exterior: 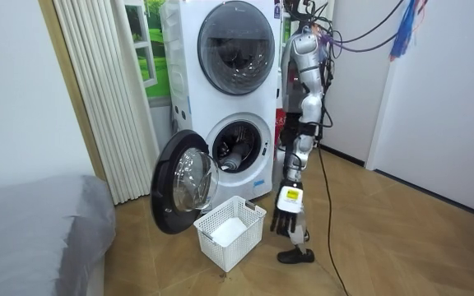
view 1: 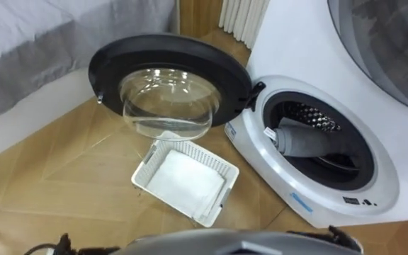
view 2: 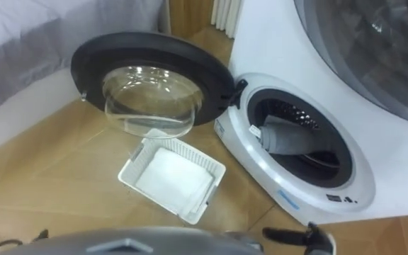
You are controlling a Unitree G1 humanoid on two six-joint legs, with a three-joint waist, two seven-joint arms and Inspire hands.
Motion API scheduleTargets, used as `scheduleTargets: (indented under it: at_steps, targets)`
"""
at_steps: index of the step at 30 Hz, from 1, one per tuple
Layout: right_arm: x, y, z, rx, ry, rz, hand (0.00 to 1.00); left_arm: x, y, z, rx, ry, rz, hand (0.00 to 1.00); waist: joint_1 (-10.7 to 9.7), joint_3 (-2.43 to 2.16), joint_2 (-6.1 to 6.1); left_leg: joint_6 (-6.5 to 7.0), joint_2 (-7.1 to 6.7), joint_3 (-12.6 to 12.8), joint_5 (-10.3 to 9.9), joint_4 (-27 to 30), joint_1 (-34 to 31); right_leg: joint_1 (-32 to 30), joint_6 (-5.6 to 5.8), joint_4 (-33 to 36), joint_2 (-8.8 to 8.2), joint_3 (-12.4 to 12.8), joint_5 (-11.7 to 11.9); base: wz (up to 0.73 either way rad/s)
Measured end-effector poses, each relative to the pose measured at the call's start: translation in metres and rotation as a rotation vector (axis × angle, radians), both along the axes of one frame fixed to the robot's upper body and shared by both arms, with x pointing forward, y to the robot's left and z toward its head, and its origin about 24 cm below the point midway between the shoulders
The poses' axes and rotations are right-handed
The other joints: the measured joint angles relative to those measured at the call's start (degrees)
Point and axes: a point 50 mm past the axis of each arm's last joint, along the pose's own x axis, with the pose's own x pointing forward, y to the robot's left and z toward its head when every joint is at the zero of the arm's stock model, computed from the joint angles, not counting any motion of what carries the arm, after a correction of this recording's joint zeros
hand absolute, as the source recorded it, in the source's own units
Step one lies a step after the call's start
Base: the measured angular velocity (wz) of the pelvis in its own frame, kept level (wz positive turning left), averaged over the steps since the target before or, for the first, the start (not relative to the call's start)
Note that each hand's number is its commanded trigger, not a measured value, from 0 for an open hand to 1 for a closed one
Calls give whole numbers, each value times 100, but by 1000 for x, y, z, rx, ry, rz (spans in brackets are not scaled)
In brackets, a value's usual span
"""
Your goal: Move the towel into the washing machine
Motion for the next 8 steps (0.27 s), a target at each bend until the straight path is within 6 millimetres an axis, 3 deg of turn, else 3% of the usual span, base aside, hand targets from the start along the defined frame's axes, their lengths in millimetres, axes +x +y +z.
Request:
scheduleTargets:
  at_steps: [4, 8]
  targets:
    - [-17, 7, -3, 40, 48, -70, 0, -12, -3, -1, -6, 66, 10, 0, -4, 2, 17, 0, -3, 1, 0, -2, 37, 56, 0, -16, 0, 28, 0, 0]
    - [-30, 9, -3, 71, 85, -157, 0, -20, -14, -5, -38, 136, 18, 0, -23, -25, 117, -1, -2, -2, -3, -23, 94, 81, 0, -16, 2, 35, -1, 0]
